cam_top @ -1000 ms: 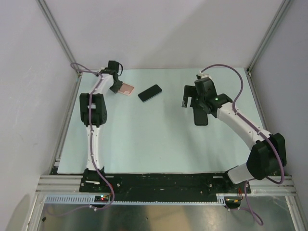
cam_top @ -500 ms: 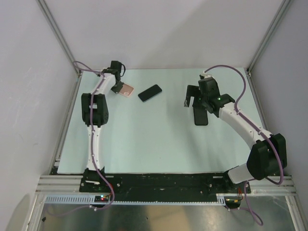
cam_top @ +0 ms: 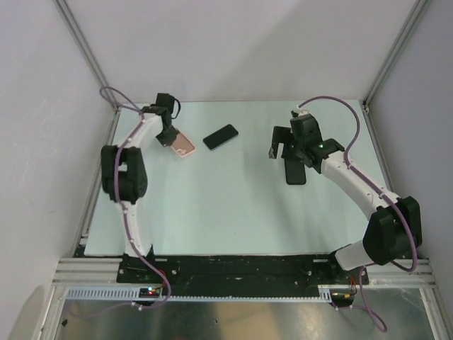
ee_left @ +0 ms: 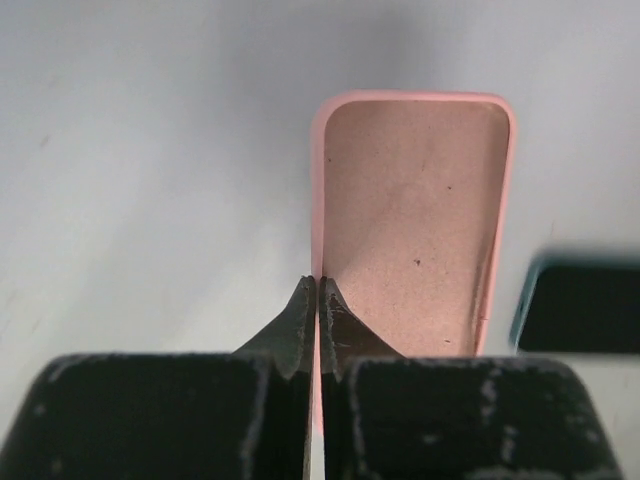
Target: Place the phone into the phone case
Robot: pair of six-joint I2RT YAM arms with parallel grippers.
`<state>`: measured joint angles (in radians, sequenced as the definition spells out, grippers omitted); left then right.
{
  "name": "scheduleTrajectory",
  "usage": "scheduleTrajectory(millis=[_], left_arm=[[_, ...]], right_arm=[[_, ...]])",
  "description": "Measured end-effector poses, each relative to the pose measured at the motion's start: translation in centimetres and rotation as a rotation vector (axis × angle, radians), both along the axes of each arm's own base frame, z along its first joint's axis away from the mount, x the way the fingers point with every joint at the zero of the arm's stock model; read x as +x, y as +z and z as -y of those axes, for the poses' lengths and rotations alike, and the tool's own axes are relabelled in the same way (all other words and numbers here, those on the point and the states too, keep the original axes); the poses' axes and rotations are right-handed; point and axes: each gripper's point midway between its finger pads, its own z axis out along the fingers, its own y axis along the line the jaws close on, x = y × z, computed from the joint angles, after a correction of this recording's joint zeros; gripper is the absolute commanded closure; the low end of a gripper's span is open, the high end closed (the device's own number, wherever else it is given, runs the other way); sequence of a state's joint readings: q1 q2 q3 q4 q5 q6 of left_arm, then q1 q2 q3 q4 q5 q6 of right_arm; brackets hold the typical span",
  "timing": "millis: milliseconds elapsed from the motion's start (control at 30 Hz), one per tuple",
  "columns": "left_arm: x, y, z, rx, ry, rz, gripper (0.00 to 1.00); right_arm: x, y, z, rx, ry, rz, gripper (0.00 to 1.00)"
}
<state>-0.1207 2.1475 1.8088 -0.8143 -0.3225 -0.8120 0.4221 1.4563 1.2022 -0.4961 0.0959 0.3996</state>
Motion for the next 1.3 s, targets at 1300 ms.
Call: scheduleTrajectory(millis=[1300], left_arm=[[-19.9,0.3,18.6,-0.135,-0.849,-0.003,1.00]], right_arm=[[-0.5,1.1,0.3,0.017,-0.015,0.037,0.02]])
